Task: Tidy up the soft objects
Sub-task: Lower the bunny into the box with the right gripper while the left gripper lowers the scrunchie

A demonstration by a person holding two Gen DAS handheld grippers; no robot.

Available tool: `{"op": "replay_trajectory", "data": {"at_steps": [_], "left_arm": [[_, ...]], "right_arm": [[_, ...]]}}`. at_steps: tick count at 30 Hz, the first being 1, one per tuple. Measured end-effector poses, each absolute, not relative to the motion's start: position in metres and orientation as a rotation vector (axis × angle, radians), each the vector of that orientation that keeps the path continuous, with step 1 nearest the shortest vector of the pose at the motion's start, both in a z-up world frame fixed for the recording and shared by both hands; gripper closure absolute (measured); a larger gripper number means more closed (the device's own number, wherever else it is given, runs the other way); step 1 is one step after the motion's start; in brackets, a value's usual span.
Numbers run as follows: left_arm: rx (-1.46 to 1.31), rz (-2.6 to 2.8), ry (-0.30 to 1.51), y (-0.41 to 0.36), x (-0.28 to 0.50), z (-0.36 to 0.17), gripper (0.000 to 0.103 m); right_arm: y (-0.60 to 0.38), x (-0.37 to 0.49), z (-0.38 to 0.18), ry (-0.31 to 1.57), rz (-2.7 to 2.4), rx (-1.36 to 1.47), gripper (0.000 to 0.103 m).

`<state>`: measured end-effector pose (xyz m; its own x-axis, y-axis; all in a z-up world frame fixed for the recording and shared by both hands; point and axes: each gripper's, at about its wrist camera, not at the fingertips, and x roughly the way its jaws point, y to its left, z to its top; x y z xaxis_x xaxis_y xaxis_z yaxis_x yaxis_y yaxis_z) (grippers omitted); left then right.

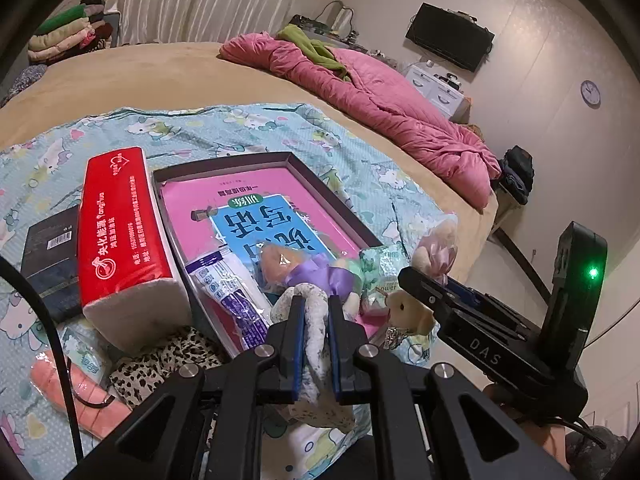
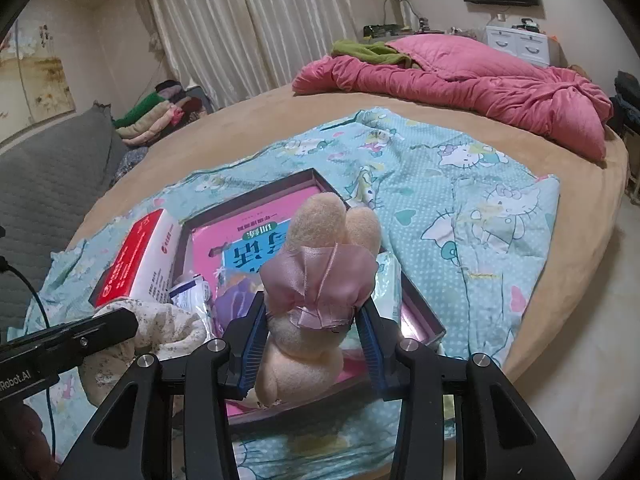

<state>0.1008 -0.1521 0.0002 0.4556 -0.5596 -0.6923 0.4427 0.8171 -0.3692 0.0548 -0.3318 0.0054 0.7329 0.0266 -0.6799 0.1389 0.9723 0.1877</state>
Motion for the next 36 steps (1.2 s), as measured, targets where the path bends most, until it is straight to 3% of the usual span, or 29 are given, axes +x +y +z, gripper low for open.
{"op": "replay_trajectory", "data": {"at_steps": [18, 36], "left_arm": [[-0.135, -0.694, 0.905, -0.177, 0.091, -0.002, 0.092], [-0.165, -0.582, 0.915, -0.151, 0.117, -0.025, 0.092]], "right_arm": [[-0.334, 0.052, 0.012, 0.727, -0.094, 0.221, 0.059], [-0.317, 0.070, -0.013, 0.842, -0.080, 0.121, 0.059]]}}
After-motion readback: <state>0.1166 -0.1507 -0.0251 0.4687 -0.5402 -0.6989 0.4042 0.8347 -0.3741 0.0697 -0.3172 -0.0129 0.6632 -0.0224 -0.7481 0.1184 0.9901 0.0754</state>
